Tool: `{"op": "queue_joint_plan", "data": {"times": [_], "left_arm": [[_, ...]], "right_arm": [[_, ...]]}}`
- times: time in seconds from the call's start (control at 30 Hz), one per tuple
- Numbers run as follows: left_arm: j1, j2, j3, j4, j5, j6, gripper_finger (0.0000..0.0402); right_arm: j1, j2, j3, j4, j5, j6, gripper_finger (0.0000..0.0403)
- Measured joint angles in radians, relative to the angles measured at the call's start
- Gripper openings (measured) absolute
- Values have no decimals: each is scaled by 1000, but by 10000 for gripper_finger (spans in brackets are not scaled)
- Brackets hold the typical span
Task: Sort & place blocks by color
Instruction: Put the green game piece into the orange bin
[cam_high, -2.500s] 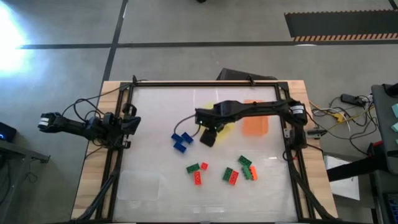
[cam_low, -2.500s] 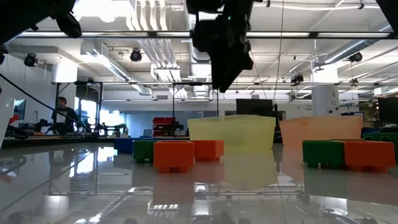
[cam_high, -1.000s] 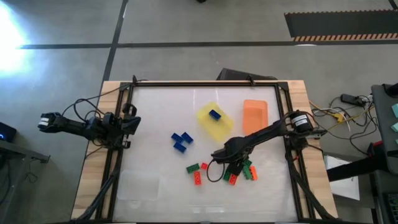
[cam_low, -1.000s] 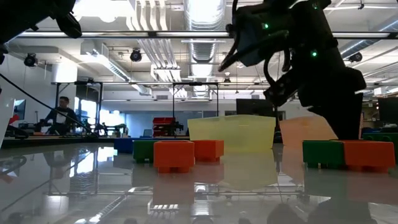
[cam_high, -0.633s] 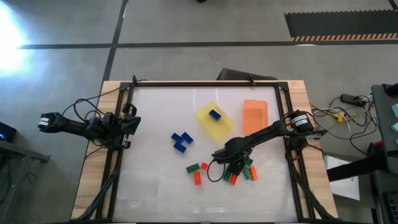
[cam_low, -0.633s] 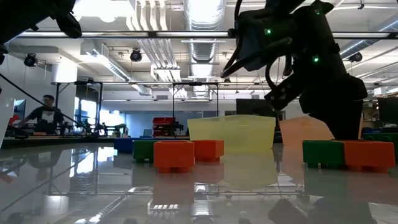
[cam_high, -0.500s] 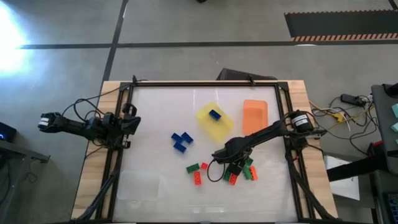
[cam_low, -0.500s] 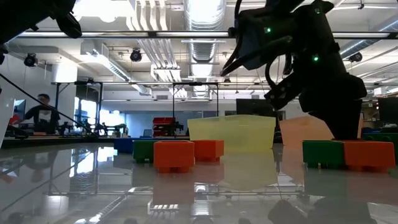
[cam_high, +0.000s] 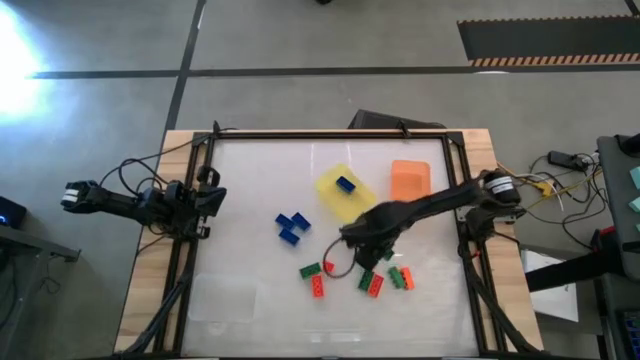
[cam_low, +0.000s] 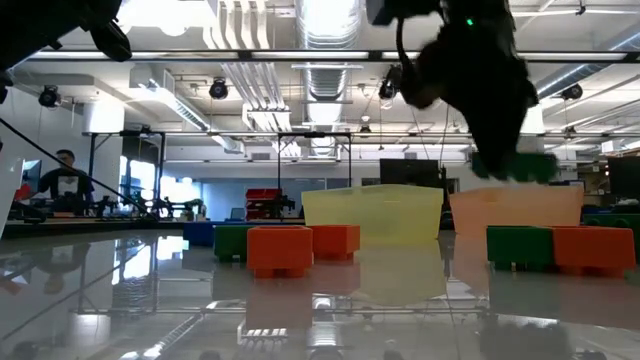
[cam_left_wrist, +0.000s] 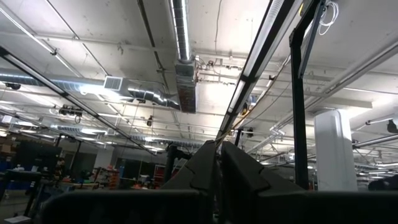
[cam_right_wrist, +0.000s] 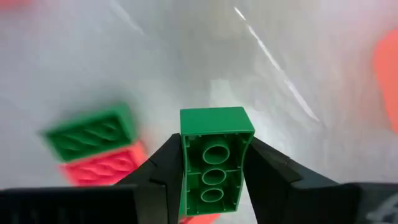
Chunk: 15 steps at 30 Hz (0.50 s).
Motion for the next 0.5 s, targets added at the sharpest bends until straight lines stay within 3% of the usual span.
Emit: {"op": "queue_joint_plan", "data": {"times": [0.27,0.5], "left_arm": [[0,0,-4,0,0,0,10],[0,-2,-4,0,0,7,10]], "right_arm": [[-161,-184,4,1,17,141,127],[-400,-299,-21,-63,18,160,125]]}}
